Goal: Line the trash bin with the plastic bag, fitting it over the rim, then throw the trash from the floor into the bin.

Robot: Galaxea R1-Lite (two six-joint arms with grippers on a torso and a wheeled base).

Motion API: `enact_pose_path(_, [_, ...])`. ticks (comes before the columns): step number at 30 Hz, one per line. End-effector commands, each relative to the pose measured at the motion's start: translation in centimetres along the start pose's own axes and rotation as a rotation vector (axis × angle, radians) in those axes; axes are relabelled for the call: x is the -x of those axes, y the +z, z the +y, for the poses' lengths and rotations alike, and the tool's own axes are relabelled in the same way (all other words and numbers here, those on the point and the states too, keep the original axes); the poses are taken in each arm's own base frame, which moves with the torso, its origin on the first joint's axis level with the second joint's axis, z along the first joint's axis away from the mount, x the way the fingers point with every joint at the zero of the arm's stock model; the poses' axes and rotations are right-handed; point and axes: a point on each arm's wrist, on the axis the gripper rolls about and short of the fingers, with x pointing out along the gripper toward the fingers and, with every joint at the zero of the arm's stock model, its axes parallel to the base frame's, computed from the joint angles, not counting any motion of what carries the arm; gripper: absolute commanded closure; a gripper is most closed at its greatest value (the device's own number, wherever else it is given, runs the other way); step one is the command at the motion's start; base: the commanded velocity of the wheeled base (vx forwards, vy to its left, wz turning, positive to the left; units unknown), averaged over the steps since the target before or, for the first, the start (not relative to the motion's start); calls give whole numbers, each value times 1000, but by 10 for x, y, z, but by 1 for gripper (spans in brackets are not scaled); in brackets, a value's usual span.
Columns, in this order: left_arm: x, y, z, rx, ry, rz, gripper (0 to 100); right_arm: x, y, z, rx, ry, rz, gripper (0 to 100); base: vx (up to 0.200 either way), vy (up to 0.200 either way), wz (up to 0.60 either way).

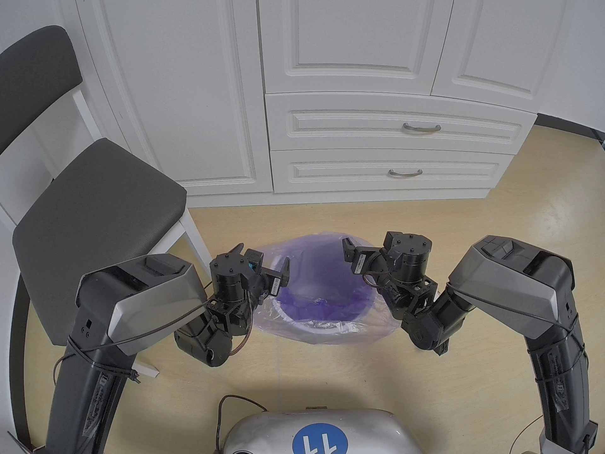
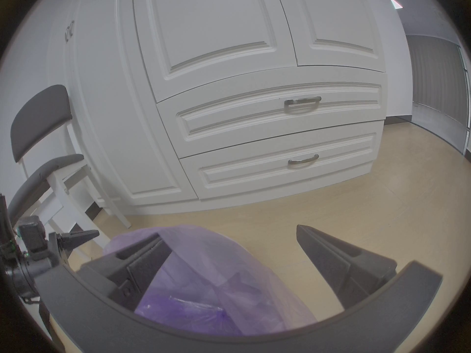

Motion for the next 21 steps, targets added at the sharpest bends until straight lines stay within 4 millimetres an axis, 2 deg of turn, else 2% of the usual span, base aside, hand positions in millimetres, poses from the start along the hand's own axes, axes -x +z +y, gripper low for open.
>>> enact_pose_path(1, [-17,-10,1,18,44,-18,0,-11,-3,0,-26,-20,-48,0,0,0,0])
enact_pose_path(9, [-28,4,3,88,86,-79,0,-24,-6,-5,-45,-35,-92,0,0,0,0])
enact_pose_path(21, [-36,7,5,104,118,-109,0,-57,-13,-20,-96,-103,-197,0,0,0,0])
